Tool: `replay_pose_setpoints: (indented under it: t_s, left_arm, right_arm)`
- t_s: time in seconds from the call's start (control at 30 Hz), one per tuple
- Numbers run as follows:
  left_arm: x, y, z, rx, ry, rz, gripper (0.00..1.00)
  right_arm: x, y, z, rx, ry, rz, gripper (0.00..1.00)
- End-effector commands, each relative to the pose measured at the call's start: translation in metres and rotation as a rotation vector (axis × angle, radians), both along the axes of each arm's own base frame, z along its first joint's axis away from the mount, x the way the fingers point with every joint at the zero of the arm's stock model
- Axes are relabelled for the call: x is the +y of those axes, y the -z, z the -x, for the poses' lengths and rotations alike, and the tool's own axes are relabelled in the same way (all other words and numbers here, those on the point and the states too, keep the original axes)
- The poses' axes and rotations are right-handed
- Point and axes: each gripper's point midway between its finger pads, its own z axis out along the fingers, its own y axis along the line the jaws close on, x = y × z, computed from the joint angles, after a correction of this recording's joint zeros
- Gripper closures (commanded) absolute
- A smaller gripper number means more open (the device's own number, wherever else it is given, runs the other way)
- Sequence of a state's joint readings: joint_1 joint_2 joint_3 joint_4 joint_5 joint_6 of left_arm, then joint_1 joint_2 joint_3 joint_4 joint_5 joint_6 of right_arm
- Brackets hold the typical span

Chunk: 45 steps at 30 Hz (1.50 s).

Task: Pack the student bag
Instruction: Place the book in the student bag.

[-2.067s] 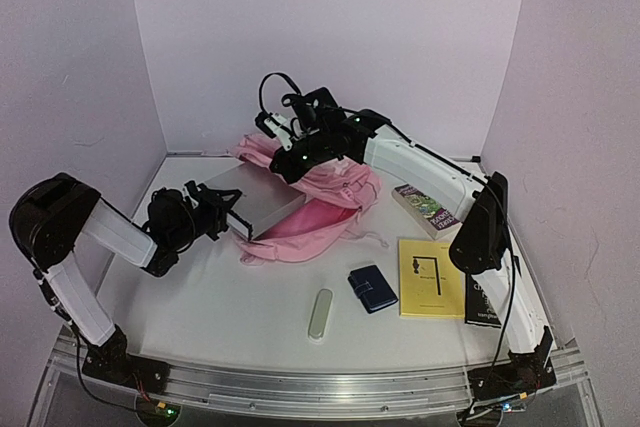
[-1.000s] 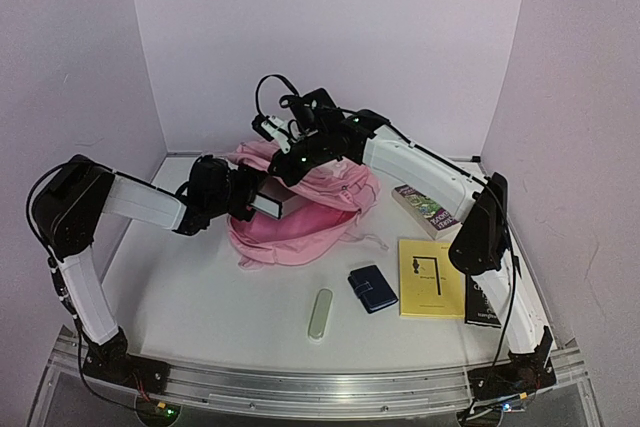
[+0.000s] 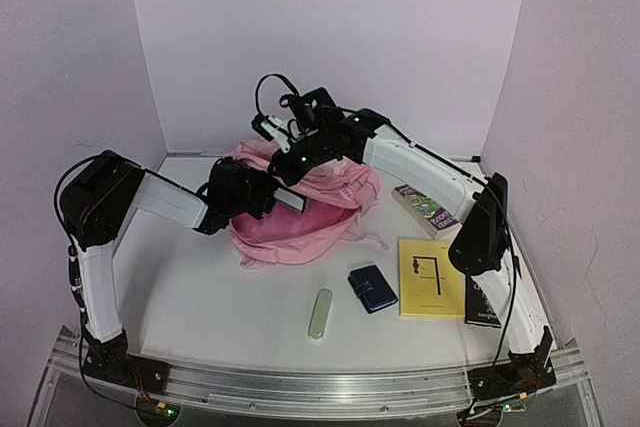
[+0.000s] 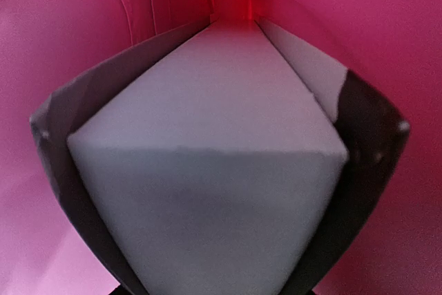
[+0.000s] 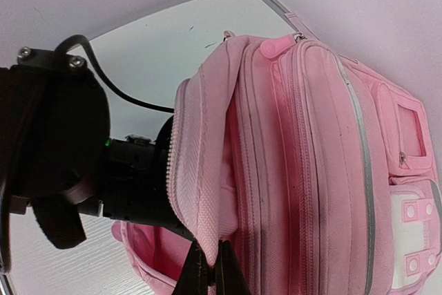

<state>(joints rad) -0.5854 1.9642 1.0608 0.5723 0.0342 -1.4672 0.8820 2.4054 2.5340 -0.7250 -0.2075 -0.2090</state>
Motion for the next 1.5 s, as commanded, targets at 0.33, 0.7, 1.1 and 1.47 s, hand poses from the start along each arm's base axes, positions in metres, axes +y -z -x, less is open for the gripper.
replay_pose_setpoints:
  t_s: [0.33,0.7,1.1,1.47]
  left_arm:
    - [0.028,-0.011,0.041,0.104,-0.019,-0.188,0.10]
    - [0.011,0.007,0.044,0.097,0.060,-0.148,0.35]
    - [-0.001,0.003,0.012,-0.017,0.100,-0.193,0.72]
    - [0.043,-0.040,0.082,-0.031,0.109,-0.270,0.23]
  right_arm:
    - [-0.006,-0.067,-0.022,-0.124,0.038,-0.141,1.00]
    - [-0.006,-0.063,-0.024,-0.102,0.037,-0.153,1.00]
    - [-0.006,-0.045,-0.026,-0.073,0.026,-0.130,1.00]
    - [-0.007,0.031,-0.042,0.027,0.048,-0.051,1.00]
